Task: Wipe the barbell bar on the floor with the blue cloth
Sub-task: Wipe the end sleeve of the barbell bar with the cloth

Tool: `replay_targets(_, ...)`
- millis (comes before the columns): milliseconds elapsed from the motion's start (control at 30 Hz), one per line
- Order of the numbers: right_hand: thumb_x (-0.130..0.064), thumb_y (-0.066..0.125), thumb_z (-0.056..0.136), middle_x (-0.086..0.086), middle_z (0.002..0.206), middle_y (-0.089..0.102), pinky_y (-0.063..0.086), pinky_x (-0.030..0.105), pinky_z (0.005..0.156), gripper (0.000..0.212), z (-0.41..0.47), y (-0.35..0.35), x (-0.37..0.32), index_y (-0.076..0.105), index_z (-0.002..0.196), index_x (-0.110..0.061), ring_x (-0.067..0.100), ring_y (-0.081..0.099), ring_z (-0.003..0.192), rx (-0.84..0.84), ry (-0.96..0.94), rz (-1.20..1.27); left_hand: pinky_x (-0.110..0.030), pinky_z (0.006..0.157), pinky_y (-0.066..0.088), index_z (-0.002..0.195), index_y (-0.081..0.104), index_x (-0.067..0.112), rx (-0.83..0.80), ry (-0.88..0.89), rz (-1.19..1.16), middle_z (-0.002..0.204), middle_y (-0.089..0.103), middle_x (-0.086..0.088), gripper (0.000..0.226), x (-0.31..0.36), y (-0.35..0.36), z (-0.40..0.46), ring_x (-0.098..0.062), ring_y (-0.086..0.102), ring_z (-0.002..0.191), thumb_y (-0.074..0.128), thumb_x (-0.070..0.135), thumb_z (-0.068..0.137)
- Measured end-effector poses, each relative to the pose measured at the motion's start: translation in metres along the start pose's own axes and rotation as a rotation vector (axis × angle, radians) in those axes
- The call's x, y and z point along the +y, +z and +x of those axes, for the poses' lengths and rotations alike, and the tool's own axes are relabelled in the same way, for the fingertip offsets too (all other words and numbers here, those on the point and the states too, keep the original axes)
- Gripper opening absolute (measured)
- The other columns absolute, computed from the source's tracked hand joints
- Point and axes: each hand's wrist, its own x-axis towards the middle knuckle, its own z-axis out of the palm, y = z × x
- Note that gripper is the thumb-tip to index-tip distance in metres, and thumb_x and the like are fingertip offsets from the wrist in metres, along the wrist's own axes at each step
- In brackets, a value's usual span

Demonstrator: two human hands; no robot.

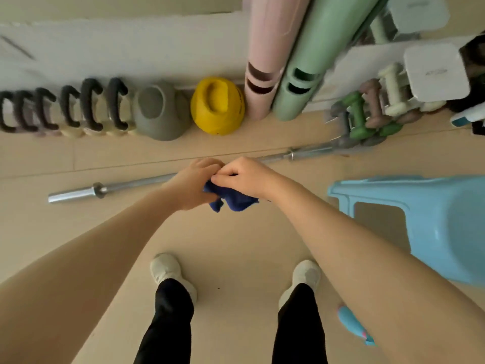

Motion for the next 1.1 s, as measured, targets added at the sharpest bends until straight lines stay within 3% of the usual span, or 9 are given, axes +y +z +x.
replay_targets(67,-0.032,0.054,0.086,0.001,0.081,0.068,0.048,0.033,0.073,0.015,0.041,0.033,-0.03,0.066,0.078,-0.026,0.016,0.06,0.078,0.029,-0.029,-0.129,-0.035,0.085,0.045,0.089,0.06,0.013,0.028,-0.144,-0.04,0.092,0.055,0.002,0.029,-0.049,-0.01,-0.017,-0.024,0.055,0.099,0.057,0.034,0.069)
replay_targets(167,-0.031,0.059,0.083,0.001,0.091,0.066,0.05,0.035,0.075,0.019,0.089,0.072,-0.06,0.06,0.1,-0.025,0.023,0.06,0.087,0.059,0.0,-0.162,-0.029,0.063,0.046,0.072,0.059,0.021,-0.006,-0.281,0.077,0.069,0.065,0.007,0.014,-0.111,-0.027,-0.034,-0.017,0.06,0.074,0.059,0.035,0.072)
replay_targets(367,-0.065,0.044,0.051,0.007,0.078,0.068,0.05,0.037,0.065,0.069,0.145,0.115,-0.123,0.068,0.086,-0.012,0.026,0.062,0.073,-0.099,0.106,-0.357,-0.02,0.057,0.04,0.066,0.063,0.018,-0.057,-0.296,-0.034,0.072,0.069,0.006,0.025,-0.19,-0.062,-0.08,-0.006,0.054,0.068,0.058,0.036,0.083)
replay_targets(533,-0.018,0.058,0.077,0.005,0.07,0.058,0.04,0.031,0.052,0.006,0.194,0.126,-0.153,0.054,0.078,-0.022,0.021,0.052,0.057,-0.219,0.125,-0.117,-0.024,0.06,0.05,0.084,0.06,0.014,0.002,-0.409,-0.26,0.064,0.069,0.008,0.012,-0.233,-0.087,-0.096,-0.014,0.066,0.068,0.058,0.026,0.082)
replay_targets(667,-0.002,0.051,0.085,0.008,0.08,0.059,0.048,0.038,0.068,0.02,0.248,0.142,-0.183,0.051,0.077,-0.02,0.023,0.057,0.075,-0.155,0.099,0.106,-0.029,0.067,0.046,0.1,0.05,0.016,0.141,-0.448,-0.369,0.088,0.067,0.002,0.028,-0.284,-0.108,-0.105,-0.019,0.061,0.082,0.067,0.024,0.079)
replay_targets(833,-0.016,0.05,0.091,0.008,0.108,0.061,0.05,0.039,0.085,0.014,0.292,0.188,-0.206,0.05,0.105,-0.014,0.023,0.059,0.099,-0.124,0.127,0.137,-0.025,0.062,0.044,0.088,0.061,0.02,0.08,-0.524,-0.418,0.074,0.063,0.004,0.017,-0.354,-0.11,-0.142,-0.018,0.059,0.073,0.07,0.027,0.075)
replay_targets(900,-0.016,0.047,0.094,0.006,0.104,0.06,0.049,0.033,0.079,0.014,0.304,0.208,-0.218,0.049,0.107,-0.012,0.02,0.058,0.094,-0.101,0.147,0.183,-0.033,0.066,0.047,0.08,0.059,0.02,0.035,-0.515,-0.435,0.072,0.062,0.0,0.012,-0.385,-0.112,-0.163,-0.025,0.058,0.074,0.066,0.026,0.073)
replay_targets(967,-0.015,0.048,0.094,0.005,0.098,0.06,0.047,0.029,0.072,0.011,0.317,0.229,-0.234,0.05,0.104,-0.013,0.018,0.057,0.087,-0.101,0.159,0.247,-0.039,0.074,0.052,0.085,0.061,0.018,0.021,-0.504,-0.456,0.081,0.066,-0.004,0.031,-0.418,-0.117,-0.184,-0.027,0.061,0.082,0.059,0.038,0.061)
replay_targets(1100,-0.021,0.065,0.084,0.007,0.101,0.069,0.054,0.038,0.082,0.025,0.351,0.278,-0.26,0.059,0.106,-0.011,0.023,0.066,0.094,-0.091,0.186,0.297,-0.027,0.06,0.041,0.075,0.052,0.017,0.145,-0.566,-0.61,0.071,0.054,0.001,0.017,-0.485,-0.119,-0.218,-0.019,0.048,0.068,0.062,0.03,0.07)
